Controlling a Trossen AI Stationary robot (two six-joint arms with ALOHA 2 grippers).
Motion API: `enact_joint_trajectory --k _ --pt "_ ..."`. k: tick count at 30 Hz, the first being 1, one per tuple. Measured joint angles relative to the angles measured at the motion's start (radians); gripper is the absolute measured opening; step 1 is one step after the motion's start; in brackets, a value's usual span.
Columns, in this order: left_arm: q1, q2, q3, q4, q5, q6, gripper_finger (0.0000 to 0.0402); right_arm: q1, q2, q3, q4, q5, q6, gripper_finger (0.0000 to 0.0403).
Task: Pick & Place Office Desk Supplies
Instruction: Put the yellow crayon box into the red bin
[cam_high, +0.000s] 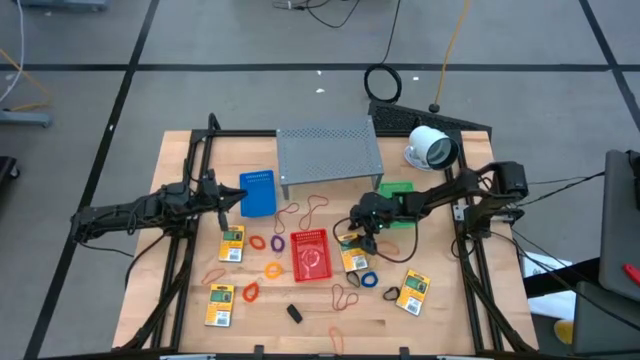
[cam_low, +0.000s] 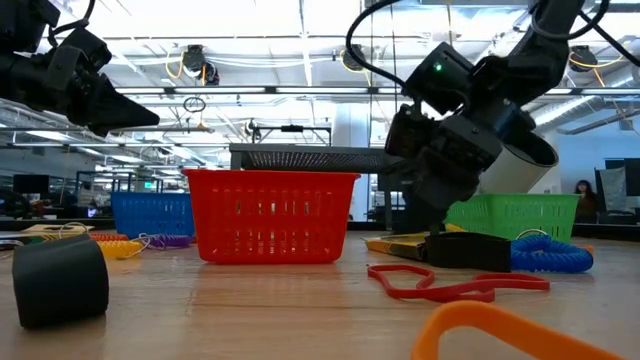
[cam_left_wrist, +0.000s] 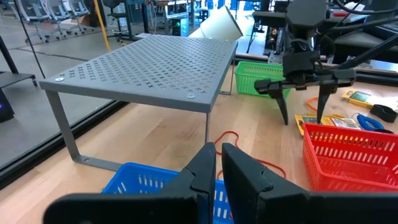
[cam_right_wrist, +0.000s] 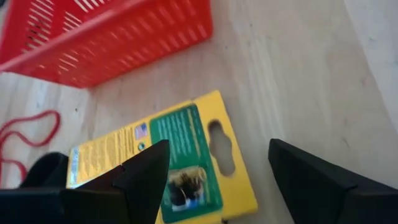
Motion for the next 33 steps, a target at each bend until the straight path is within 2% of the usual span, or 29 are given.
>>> enact_joint_trajectory --k 6,13,20,24,30,33 --pt "0.000 0.000 0.000 0.000 0.000 0.002 0.0035 0.001 0.017 0.000 0.032 -0.041 0.028 0.0263" --pt "0.000 0.000 0.000 0.000 0.000 0.002 0.0035 -0.001 0.020 0.000 0.013 -0.185 0.086 0.0243" --pt "0.000 0.000 0.000 0.000 0.000 0.000 0.0035 0.001 0.020 -0.002 0.007 -0.197 0.094 0.0211" --pt "0.000 0.000 0.000 0.000 0.000 0.000 0.0035 0.001 0.021 -0.002 -0.005 -0.196 0.065 0.0159" --pt "0.000 0.000 0.000 0.000 -0.001 0.000 0.0035 0.002 0.022 -0.004 -0.018 -0.245 -0.035 0.0019" --pt "0.000 0.000 0.000 0.000 -0.001 0.000 0.0035 0.009 0.018 -0.004 -0.010 -0.180 -0.053 0.0008"
